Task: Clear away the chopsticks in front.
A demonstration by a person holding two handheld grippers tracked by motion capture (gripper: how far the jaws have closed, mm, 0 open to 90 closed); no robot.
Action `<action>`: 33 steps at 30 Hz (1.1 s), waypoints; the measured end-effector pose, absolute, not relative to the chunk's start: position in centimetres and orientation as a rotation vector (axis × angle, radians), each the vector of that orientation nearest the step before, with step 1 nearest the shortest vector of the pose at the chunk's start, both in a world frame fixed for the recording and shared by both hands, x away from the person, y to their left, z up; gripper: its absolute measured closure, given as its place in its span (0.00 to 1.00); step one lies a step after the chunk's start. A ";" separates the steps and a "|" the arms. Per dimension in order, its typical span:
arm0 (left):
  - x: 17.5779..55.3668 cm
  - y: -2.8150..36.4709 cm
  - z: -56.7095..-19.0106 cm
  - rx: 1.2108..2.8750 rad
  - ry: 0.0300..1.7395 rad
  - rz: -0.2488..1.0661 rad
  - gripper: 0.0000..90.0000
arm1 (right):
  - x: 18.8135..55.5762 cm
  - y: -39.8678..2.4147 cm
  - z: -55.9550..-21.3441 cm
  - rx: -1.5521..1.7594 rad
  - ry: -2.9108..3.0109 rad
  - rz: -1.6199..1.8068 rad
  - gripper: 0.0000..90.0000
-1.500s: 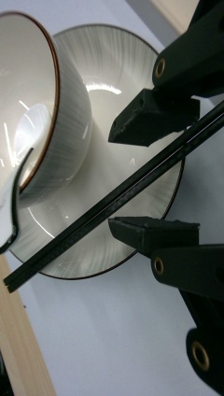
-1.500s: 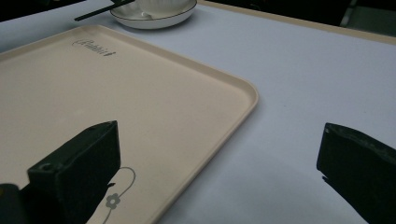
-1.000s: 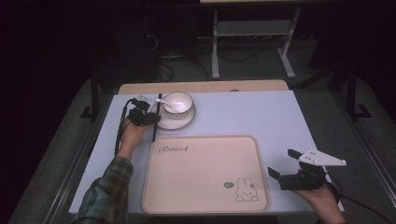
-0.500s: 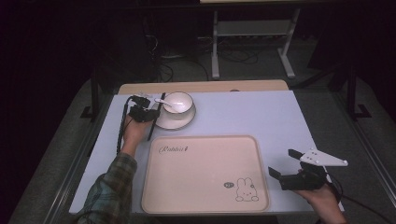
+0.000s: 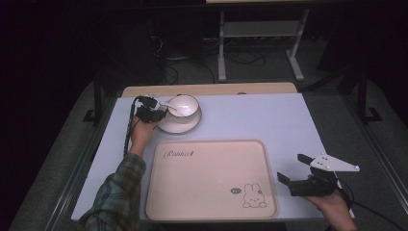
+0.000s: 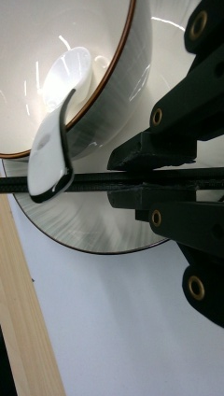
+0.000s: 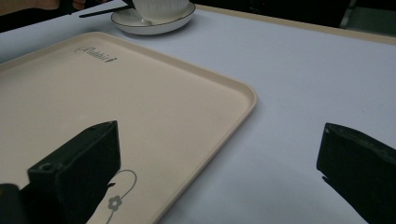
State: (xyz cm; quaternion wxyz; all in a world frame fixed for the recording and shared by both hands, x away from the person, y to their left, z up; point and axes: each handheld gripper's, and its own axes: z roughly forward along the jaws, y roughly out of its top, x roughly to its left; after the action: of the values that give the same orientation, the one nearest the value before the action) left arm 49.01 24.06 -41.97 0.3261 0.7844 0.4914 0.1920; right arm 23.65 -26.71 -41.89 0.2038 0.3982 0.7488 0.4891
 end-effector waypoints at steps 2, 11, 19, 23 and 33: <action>49.1 24.0 -42.0 2.056 1.283 0.506 0.88 | 23.6 -26.7 -41.9 1.110 2.089 1.364 0.00; 48.7 24.5 -41.6 2.037 1.279 0.502 0.85 | 23.6 -26.7 -41.9 1.107 2.091 1.365 0.00; 46.5 26.6 -40.3 2.017 1.276 0.479 0.84 | 23.5 -26.6 -41.9 1.106 2.091 1.368 0.00; 45.3 27.8 -40.2 2.009 1.265 0.465 0.86 | 23.5 -26.4 -41.8 1.102 2.094 1.368 0.00; 44.6 28.8 -40.9 2.002 1.253 0.418 0.87 | 23.6 -26.2 -41.9 1.105 2.097 1.364 0.00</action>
State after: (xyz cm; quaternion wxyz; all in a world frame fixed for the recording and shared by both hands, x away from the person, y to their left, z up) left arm 44.57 28.79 -40.93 0.3631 0.7776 0.4869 0.1623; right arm 23.61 -26.24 -41.88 0.2019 0.3955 0.7511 0.4885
